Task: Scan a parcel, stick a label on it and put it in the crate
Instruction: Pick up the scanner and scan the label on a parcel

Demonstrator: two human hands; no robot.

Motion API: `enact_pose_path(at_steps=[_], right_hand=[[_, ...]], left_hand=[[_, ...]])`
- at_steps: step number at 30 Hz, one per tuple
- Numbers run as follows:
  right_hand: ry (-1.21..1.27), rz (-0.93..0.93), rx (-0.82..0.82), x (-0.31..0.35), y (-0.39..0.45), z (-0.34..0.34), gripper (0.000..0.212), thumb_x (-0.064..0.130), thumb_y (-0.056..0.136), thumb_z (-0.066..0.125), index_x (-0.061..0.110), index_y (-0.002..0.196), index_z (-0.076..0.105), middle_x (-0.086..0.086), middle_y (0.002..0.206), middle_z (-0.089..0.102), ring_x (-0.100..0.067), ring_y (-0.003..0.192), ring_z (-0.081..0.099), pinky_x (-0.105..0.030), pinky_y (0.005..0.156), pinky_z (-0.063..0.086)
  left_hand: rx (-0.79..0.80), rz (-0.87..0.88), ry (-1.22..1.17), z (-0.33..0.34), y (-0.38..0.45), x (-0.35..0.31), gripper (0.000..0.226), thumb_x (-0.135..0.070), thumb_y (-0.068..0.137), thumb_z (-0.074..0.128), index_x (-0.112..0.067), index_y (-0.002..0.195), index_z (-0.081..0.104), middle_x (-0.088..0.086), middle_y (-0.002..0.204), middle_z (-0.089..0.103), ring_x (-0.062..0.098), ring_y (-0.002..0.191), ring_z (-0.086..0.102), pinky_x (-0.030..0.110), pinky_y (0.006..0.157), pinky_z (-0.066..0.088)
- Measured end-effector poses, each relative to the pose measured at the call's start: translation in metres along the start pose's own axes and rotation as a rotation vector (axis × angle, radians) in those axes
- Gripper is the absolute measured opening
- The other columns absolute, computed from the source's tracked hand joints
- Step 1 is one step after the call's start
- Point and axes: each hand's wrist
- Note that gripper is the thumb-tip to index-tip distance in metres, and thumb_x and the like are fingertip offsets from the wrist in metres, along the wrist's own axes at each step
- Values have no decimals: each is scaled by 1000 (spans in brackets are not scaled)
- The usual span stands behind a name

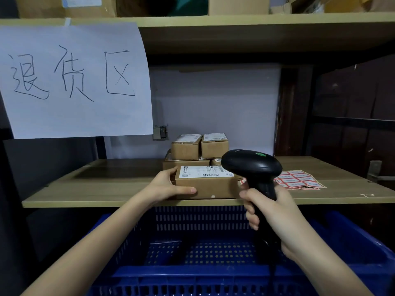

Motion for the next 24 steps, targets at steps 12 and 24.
enact_pose_path(at_steps=[12, 24], right_hand=[[310, 162, 182, -10, 37, 67, 29, 34, 86, 46, 9, 100, 50, -5, 67, 58, -15, 54, 57, -30, 62, 52], [679, 484, 291, -8, 84, 165, 28, 25, 89, 57, 7, 110, 49, -14, 78, 55, -27, 72, 59, -39, 62, 53]], left_hand=[[-326, 79, -216, -4, -74, -27, 35, -32, 95, 41, -14, 121, 56, 4, 113, 63, 17, 106, 59, 30, 95, 47], [-404, -76, -292, -36, -116, -16, 38, -41, 92, 45, -8, 105, 59, 2, 86, 62, 12, 75, 58, 22, 67, 47]])
Point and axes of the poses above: each hand's wrist, its own y-axis towards the middle knuckle, its own z-axis out of the palm, x = y × z
